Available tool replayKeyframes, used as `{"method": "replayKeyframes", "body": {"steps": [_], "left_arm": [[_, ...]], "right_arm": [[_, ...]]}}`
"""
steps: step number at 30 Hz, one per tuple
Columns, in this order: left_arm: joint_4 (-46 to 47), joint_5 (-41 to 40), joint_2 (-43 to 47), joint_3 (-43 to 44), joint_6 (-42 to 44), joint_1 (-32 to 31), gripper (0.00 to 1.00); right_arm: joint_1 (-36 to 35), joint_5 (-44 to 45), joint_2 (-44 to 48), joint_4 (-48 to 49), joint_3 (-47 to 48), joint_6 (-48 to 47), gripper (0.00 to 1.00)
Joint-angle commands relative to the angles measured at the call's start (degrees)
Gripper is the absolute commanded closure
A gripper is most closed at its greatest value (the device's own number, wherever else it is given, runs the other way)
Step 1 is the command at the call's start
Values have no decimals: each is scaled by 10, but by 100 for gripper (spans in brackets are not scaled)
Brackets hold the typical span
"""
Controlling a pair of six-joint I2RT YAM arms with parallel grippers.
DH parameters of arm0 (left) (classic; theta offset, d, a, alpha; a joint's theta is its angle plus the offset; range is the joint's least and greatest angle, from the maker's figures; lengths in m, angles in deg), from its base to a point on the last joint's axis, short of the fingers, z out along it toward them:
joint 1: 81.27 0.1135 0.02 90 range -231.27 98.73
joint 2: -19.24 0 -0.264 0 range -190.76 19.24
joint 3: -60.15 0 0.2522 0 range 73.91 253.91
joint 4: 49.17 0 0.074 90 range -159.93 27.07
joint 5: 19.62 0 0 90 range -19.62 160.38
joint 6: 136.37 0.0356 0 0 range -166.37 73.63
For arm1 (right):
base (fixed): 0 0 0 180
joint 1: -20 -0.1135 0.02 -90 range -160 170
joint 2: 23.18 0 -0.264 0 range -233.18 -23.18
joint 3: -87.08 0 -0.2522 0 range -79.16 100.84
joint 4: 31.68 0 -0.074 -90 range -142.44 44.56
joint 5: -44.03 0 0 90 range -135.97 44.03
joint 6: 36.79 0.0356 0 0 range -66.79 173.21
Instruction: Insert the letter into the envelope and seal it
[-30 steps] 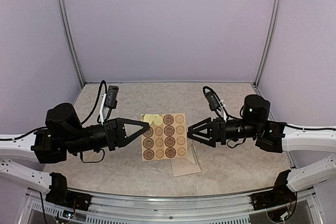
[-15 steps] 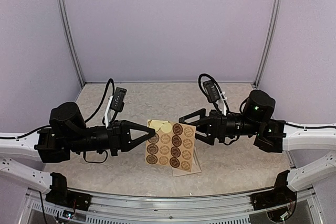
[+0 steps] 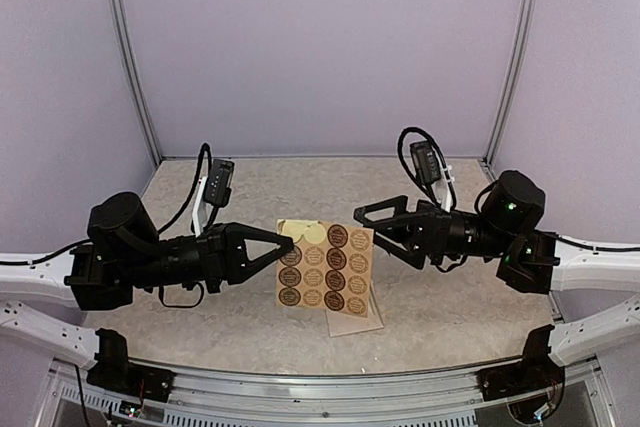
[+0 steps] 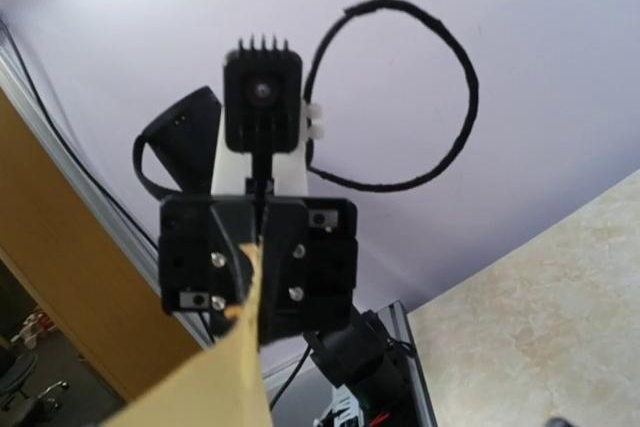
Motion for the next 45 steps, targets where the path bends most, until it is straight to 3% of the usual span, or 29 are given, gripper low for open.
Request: {"method": "replayKeyframes", "body": {"steps": [1, 10, 15, 26, 30, 35, 45], "left_arm": [[25, 10, 0, -5, -1, -2, 100], [26, 7, -2, -7, -4, -1, 100], [29, 15, -8, -5, -5, -2, 100], [47, 34, -9, -5, -7, -3, 100], [48, 35, -12, -4, -6, -3, 100], [49, 38, -18, -2, -7, -3, 100], [52, 41, -25, -3, -8, -4, 100]], "right_arm": [[-6, -28, -8, 50, -18, 19, 8], [-6, -8, 38, 31, -26, 5, 6], [-6, -18, 53, 84, -49, 17, 6], [-6, 58, 53, -11, -57, 2, 5], [-9, 13, 23, -5, -38, 5, 13], [-20, -2, 2, 20, -17, 10, 28], [-28, -23, -34, 48, 8, 21, 48]]}}
